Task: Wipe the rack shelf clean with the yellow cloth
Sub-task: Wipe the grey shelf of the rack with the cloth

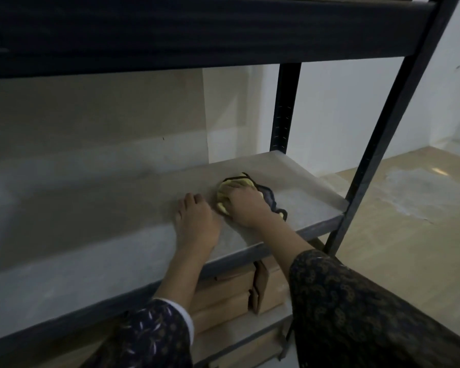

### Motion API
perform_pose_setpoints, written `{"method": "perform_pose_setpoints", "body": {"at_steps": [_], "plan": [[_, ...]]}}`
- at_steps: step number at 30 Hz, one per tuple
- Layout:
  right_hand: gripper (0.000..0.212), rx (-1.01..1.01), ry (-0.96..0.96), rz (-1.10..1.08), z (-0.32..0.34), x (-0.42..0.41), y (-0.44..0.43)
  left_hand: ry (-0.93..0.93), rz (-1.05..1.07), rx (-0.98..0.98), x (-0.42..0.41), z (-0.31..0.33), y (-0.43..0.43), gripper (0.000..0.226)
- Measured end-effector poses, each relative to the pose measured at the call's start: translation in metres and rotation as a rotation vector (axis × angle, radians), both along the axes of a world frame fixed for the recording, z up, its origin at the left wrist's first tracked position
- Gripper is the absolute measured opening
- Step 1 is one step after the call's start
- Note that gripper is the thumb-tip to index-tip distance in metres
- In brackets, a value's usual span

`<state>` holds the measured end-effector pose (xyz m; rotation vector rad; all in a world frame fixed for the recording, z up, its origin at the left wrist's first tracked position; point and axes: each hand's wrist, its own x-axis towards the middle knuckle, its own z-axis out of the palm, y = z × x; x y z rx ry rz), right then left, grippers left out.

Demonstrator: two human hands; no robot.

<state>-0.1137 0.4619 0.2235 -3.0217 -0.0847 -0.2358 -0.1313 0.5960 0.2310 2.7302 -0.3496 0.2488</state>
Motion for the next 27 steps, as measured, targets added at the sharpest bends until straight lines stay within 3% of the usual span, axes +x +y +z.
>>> {"method": "perform_pose_setpoints", "body": {"at_steps": [5,13,22,27], "plan": [[0.042,0.094,0.055,-0.124,0.012,0.05,-0.012,-0.063,0.028,0.049,0.004,-0.013,0.001,0.035],[0.043,0.041,0.059,-0.371,0.019,0.077,-0.067,-0.08,0.071,0.061,0.008,-0.018,0.001,0.033],[0.052,0.058,0.161,-0.824,0.03,0.008,-0.114,-0.091,0.041,0.084,0.002,-0.016,0.004,0.033],[0.05,-0.046,0.135,-0.763,0.029,-0.042,-0.104,-0.053,0.039,0.107,0.001,-0.012,0.001,0.043]]}}
